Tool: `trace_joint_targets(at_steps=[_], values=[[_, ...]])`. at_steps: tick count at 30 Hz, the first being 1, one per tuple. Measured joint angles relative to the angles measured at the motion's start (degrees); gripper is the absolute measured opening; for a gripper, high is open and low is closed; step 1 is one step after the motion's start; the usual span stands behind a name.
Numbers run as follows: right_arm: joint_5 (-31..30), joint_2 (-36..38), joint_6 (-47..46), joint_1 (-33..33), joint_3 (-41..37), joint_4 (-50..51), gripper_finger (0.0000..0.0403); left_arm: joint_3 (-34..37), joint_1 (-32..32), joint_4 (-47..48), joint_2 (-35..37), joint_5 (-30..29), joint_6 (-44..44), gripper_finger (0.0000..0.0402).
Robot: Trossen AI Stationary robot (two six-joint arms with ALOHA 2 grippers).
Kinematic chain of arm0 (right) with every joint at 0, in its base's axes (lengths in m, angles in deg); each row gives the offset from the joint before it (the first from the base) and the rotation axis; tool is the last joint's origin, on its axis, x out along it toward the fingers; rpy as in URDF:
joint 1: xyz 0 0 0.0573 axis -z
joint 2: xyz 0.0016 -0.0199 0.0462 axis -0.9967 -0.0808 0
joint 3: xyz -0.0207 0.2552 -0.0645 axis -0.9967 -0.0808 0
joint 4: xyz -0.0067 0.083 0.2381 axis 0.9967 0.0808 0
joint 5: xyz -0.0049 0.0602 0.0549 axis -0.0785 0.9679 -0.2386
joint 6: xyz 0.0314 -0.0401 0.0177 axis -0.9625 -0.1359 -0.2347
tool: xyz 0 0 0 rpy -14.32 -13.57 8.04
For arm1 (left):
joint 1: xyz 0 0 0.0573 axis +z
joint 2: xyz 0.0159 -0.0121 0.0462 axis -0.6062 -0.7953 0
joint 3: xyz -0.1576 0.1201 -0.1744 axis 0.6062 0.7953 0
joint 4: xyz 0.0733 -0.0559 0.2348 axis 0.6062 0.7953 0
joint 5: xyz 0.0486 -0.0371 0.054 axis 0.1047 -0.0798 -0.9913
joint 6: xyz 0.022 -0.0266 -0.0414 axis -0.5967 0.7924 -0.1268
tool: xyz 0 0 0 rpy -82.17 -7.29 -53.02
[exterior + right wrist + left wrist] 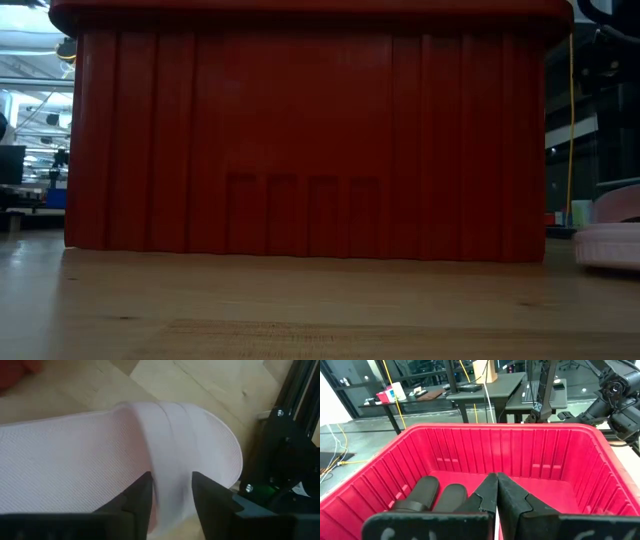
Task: Pick and place slides into bin
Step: Put the pink slide into the red bin
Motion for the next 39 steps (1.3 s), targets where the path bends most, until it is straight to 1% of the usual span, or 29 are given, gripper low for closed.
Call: trace_joint_targets(at_steps=[4,7,9,12,15,17,22,29,34,39], values=[[0.6,0.0,-0.3,0.0,0.0,0.0,0.0087,0.0,0.0,0.0,0.0,0.0,-0.7,0.0002],[2.3,0.0,-0.5,0.1,0.0,-0.2,0.0031,0.0,0.0,0.0,0.0,0.0,-0.9,0.0002],[3.9,0.0,-0.7,0.1,0.1,-1.0,0.0014,0.0,0.0,0.0,0.0,0.0,-1.0,0.0001],[5.7,0.0,-2.0,0.1,1.1,-1.1,0.0013,0.0,0.0,0.0,0.0,1.1,-1.1,0.0002],[6.0,0.0,-2.1,0.1,3.3,-0.3,0.0008,0.0,0.0,0.0,0.0,2.8,-1.1,0.0002],[6.1,0.0,-1.7,0.1,5.4,0.6,0.0008,0.0,0.0,0.1,0.0,2.8,-1.1,0.0001],[6.3,0.0,0.1,-0.2,12.6,4.2,0.0008,0.0,0.0,0.5,0.0,2.8,-1.4,0.0002],[8.7,0.0,-1.0,-1.6,23.6,13.9,0.0008,0.0,0.0,0.5,0.0,2.8,-4.4,0.0002],[8.7,0.3,-1.0,-2.4,28.9,13.5,0.0008,0.0,0.0,0.5,0.0,2.8,-4.8,0.0002],[8.0,0.3,-2.7,-3.1,30.9,13.5,0.0008,0.0,0.0,0.5,0.0,2.8,-5.5,0.0001]])
